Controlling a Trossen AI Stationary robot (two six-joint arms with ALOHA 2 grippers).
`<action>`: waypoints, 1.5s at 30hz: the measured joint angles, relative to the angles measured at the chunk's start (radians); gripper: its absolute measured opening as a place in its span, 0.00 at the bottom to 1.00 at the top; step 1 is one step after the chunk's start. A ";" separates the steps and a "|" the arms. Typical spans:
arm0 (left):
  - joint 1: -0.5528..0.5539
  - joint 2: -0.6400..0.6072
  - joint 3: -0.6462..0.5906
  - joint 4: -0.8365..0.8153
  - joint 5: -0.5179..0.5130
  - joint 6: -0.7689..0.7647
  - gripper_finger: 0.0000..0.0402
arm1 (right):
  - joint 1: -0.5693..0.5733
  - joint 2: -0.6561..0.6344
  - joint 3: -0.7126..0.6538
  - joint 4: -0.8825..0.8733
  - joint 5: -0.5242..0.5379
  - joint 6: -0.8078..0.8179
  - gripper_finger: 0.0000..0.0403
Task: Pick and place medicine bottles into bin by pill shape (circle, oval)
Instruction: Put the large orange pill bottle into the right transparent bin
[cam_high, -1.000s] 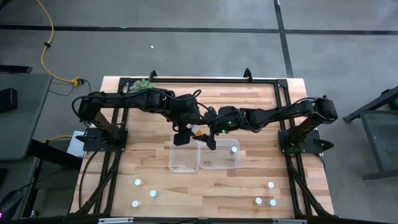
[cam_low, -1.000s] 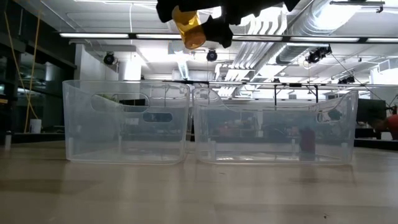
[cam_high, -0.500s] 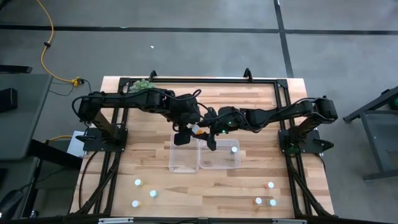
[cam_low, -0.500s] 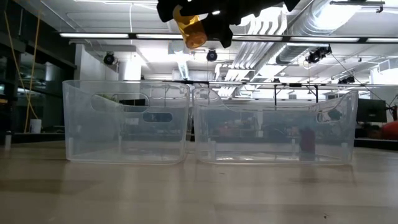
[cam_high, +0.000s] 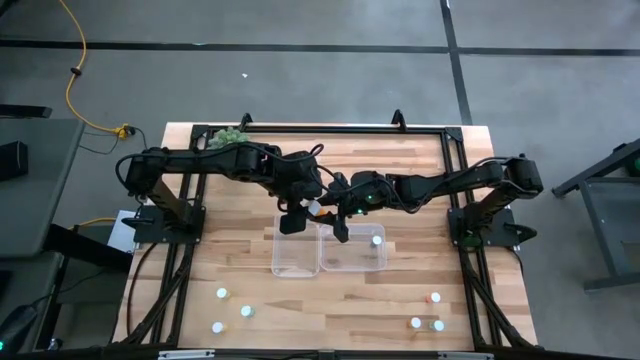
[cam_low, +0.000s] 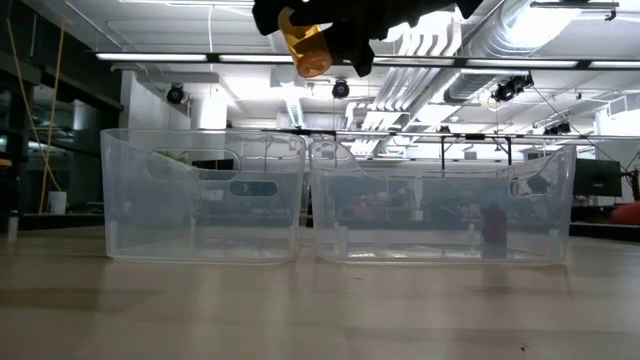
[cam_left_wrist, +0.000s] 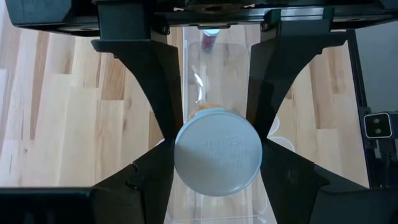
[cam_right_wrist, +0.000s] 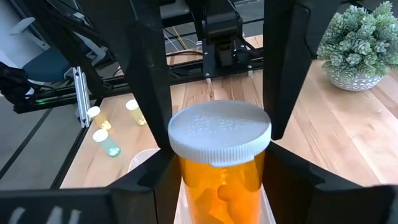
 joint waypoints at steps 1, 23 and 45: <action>0.000 0.000 0.000 0.002 0.000 0.000 0.49 | 0.000 0.000 0.000 0.000 -0.001 0.000 0.43; 0.002 -0.001 0.000 0.021 -0.019 0.011 0.49 | -0.001 0.000 0.000 -0.040 -0.015 0.020 0.66; 0.007 -0.033 0.003 0.024 -0.025 -0.001 0.49 | -0.001 0.000 -0.001 0.019 0.019 0.006 0.43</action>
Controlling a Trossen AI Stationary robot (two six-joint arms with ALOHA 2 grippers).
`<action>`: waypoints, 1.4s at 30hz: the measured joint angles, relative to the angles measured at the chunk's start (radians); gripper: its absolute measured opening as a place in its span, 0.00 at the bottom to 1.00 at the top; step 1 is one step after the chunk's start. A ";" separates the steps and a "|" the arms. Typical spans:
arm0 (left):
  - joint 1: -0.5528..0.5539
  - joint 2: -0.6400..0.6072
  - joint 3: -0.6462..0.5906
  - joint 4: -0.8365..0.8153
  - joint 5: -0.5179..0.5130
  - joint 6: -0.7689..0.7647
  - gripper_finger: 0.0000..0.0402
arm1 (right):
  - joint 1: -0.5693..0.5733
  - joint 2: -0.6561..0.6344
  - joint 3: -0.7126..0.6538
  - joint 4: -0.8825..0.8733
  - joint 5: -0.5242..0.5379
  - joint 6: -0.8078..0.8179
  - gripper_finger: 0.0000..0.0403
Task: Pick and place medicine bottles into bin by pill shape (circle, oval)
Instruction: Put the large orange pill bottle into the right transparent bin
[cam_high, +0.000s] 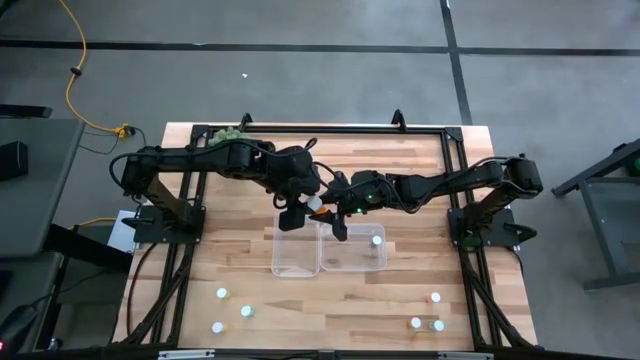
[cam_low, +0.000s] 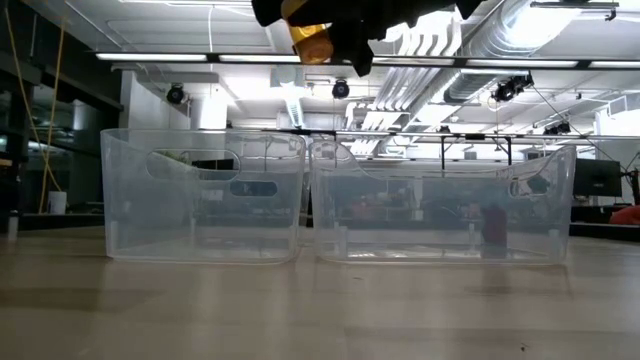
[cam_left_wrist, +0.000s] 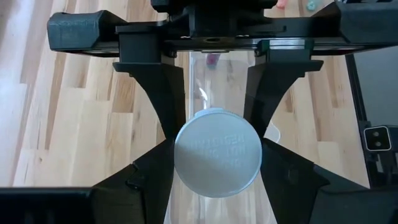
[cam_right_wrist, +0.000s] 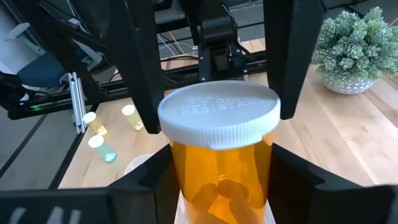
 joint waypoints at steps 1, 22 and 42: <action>0.000 0.000 0.000 0.000 0.000 0.000 0.49 | 0.000 0.000 0.000 0.000 0.000 -0.004 0.42; 0.000 0.000 -0.001 0.012 -0.002 0.012 0.49 | 0.000 0.000 0.000 0.000 -0.002 -0.008 0.42; 0.001 0.002 -0.001 0.066 0.000 0.056 0.59 | 0.000 -0.001 0.000 0.003 -0.002 -0.006 0.42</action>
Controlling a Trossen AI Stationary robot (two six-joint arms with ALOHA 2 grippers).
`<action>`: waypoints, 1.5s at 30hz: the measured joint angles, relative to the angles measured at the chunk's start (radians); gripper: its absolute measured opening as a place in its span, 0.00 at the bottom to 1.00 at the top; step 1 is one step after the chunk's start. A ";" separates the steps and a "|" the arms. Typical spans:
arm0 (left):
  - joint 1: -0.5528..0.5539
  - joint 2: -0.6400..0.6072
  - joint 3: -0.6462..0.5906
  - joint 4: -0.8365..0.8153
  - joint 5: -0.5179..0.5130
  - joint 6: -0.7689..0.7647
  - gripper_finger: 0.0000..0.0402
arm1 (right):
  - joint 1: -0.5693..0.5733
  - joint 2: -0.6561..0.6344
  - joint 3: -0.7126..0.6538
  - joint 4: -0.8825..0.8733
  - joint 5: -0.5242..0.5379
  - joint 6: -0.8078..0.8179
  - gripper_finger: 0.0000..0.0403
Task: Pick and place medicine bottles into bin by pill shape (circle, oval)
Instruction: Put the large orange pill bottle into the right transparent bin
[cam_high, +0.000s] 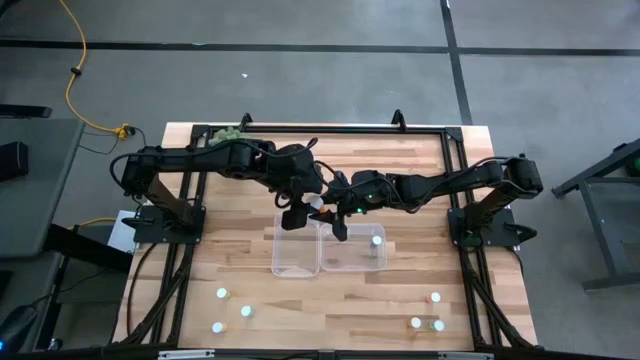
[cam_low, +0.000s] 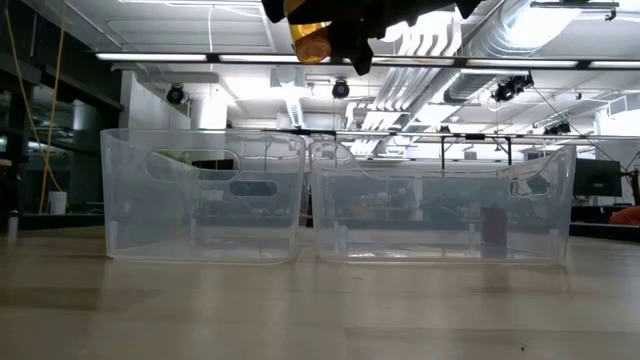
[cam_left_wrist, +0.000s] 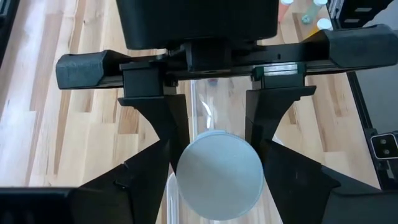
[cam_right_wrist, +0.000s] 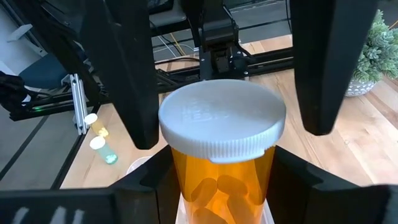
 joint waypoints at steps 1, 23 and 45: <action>0.001 0.000 0.000 0.000 0.000 0.000 0.59 | 0.000 0.000 0.000 0.000 0.000 0.000 0.42; -0.018 -0.492 -0.292 0.199 -0.134 -0.275 0.58 | 0.000 0.000 0.000 0.044 -0.003 -0.001 0.42; -0.291 -0.633 -1.169 1.218 -0.467 -0.552 0.58 | 0.000 0.000 0.001 0.217 -0.047 0.035 0.42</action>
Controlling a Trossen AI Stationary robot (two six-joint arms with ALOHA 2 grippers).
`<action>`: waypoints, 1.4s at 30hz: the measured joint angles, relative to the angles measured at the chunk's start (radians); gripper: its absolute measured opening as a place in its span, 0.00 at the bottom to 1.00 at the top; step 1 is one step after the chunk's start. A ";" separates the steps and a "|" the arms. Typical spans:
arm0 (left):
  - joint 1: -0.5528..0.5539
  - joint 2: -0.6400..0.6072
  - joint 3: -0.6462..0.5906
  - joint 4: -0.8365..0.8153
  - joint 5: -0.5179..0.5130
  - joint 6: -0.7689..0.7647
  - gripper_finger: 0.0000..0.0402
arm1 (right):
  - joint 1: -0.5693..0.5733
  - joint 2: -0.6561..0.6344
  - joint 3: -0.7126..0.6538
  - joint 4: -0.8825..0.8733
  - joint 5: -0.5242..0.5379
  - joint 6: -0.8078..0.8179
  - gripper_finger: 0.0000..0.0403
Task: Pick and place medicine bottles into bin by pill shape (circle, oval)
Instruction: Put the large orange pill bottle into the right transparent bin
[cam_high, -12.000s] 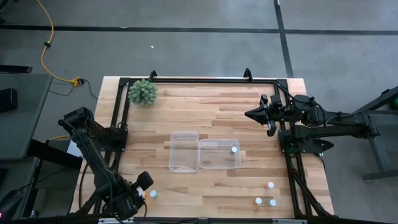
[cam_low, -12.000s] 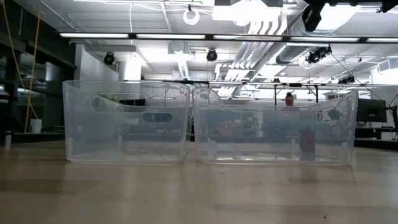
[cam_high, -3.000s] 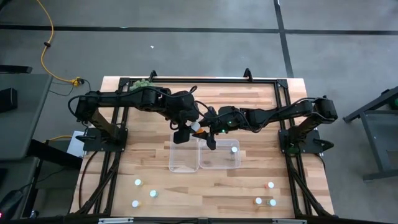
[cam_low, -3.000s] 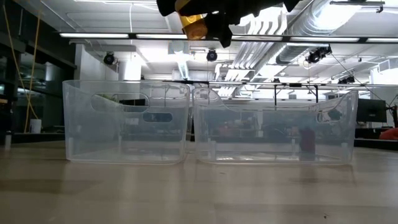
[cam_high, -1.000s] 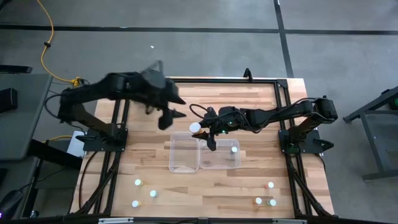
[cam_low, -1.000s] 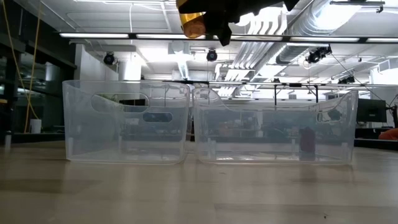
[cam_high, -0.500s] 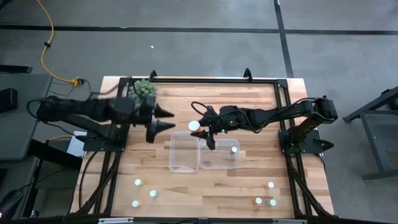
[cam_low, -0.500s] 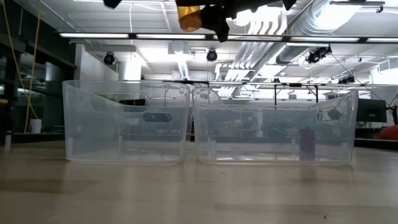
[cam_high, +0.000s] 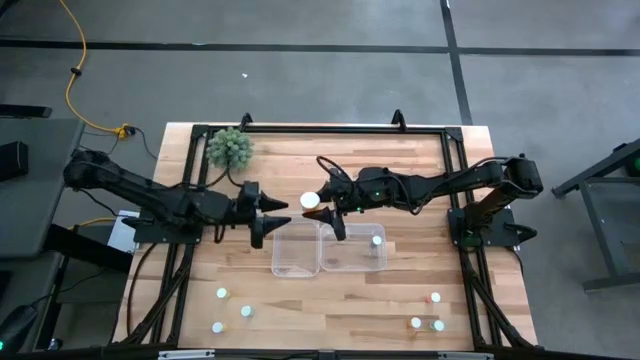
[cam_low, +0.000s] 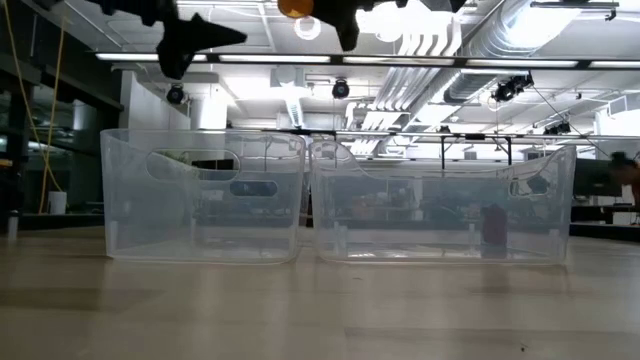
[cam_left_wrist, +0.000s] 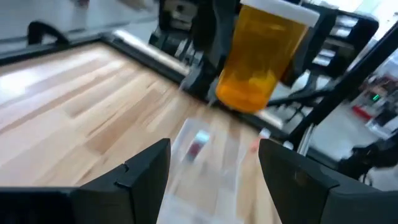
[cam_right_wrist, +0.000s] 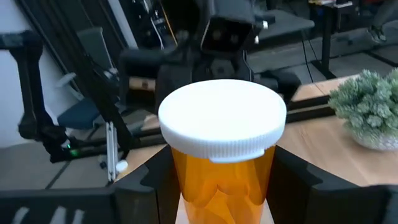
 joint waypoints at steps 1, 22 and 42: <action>0.000 0.026 -0.001 0.041 0.002 0.014 0.58 | 0.000 0.000 0.000 0.010 0.000 0.007 0.42; 0.047 0.277 0.038 0.502 0.063 0.292 0.58 | 0.000 0.000 0.000 0.042 -0.045 0.008 0.42; 0.083 0.338 0.111 0.453 0.126 0.270 0.54 | 0.000 -0.001 0.001 0.054 -0.056 -0.009 0.42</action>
